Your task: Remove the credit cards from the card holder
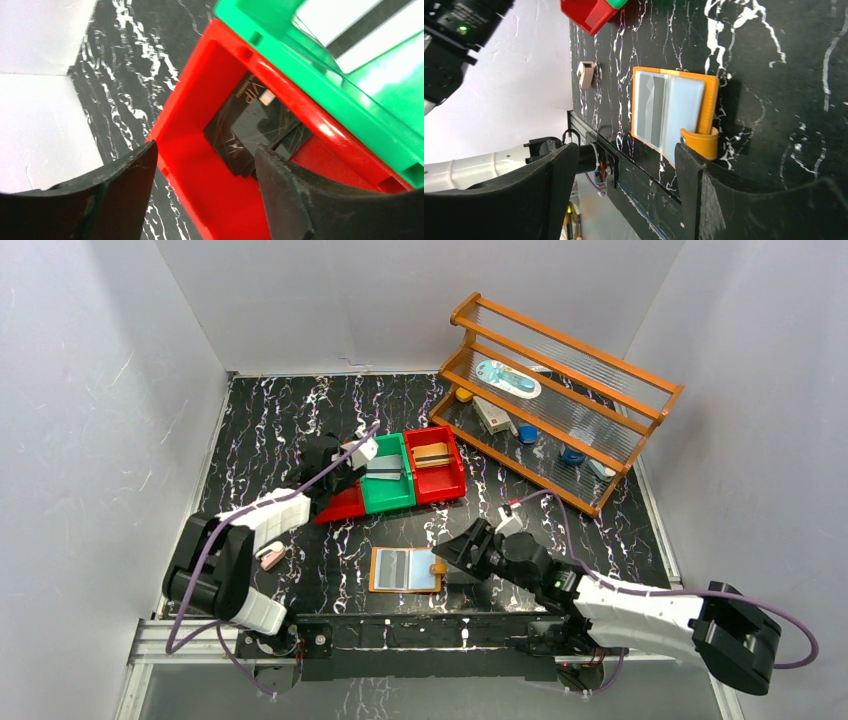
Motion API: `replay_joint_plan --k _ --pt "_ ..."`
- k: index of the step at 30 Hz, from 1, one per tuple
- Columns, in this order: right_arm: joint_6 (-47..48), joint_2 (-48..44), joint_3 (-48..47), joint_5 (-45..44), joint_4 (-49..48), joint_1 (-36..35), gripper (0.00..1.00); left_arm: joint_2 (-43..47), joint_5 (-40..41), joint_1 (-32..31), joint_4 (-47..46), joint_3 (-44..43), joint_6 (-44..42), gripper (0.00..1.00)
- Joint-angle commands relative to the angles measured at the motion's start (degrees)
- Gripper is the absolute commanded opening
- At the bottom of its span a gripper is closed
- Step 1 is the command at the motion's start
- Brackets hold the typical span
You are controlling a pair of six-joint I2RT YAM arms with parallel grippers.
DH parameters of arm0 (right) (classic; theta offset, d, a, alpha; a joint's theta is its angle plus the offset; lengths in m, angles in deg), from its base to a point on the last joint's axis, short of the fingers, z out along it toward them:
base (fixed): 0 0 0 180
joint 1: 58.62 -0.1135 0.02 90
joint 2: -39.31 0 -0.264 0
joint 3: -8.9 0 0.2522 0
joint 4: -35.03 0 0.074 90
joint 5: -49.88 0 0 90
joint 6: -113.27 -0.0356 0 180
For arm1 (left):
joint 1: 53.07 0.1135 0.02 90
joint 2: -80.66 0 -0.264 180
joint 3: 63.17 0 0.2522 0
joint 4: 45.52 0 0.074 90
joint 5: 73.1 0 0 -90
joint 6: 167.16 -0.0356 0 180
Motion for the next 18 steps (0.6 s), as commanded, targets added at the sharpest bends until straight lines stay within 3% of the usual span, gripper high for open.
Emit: replay_joint_plan --k 1,5,8,11,14,18 --pt "4.53 4.82 -9.45 3.07 4.68 0.19 0.77 10.72 1.64 0.27 0.71 -1.26 6.98 0.77" --pt "8.42 13.42 -19.26 4.11 11.32 -0.20 0.75 21.69 -3.75 0.29 9.74 -3.06 22.78 0.91" --pt "9.99 20.07 -25.76 2.21 17.81 -1.40 0.73 29.08 -11.71 0.34 17.05 -3.74 40.44 0.94" --pt "9.74 26.10 -32.76 -5.02 26.97 -4.33 0.75 33.88 -18.61 0.34 22.28 -2.29 53.16 0.94" --pt "9.13 31.79 -39.89 -11.61 35.56 -7.76 0.78 37.99 -15.86 0.32 28.80 -0.62 63.42 0.95" --pt "9.54 39.38 -48.98 -16.03 43.72 -10.70 0.82 43.46 -7.99 0.39 34.70 2.48 70.59 0.95"
